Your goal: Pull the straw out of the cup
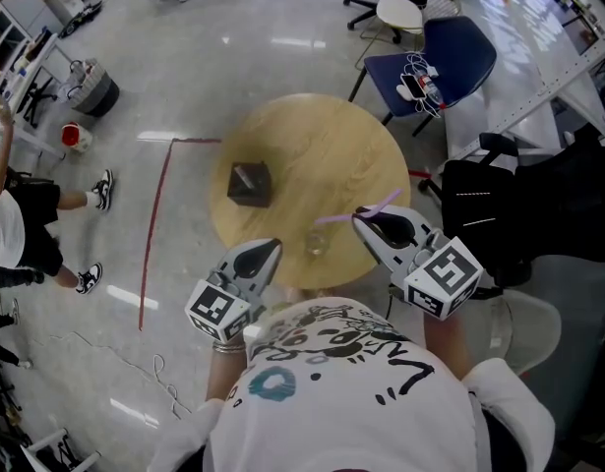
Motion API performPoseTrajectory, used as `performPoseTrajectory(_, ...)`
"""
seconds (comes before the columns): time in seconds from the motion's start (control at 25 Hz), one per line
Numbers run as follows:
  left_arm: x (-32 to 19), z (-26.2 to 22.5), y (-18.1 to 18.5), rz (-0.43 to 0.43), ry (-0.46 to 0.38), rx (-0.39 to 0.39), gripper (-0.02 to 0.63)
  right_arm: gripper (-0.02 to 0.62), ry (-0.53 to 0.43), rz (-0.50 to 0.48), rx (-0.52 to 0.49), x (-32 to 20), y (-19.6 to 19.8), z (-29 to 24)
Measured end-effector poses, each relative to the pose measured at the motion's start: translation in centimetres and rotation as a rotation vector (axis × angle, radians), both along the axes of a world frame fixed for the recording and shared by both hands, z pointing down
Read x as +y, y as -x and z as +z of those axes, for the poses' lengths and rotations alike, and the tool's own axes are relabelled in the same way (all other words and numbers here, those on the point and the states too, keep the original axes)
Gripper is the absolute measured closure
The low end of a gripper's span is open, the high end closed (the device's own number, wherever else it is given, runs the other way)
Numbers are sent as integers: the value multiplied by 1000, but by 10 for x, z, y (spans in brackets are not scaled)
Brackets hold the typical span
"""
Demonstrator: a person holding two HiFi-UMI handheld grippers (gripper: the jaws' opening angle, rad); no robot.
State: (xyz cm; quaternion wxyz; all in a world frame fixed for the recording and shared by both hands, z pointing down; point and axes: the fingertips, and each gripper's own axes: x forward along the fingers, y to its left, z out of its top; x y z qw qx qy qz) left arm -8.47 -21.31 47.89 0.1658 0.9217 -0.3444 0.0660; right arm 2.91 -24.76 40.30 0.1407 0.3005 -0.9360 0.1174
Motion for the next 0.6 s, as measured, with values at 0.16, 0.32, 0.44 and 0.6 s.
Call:
performPoseTrajectory(0.16, 2, 7, 0, 5, 20, -5, 591, 548, -5, 58, -3, -10, -13, 5)
performPoseTrajectory(0.32, -1, 4, 1, -2, 4, -4, 591, 548, 4, 113, 4, -17, -23, 14)
performPoseTrajectory(0.44, -1, 5, 1, -7, 7, -3, 591, 548, 17, 139, -6, -18, -28, 27)
performPoseTrajectory(0.6, -2, 9, 2, -9, 9, -3, 591, 548, 41, 159, 12, -19, -32, 47)
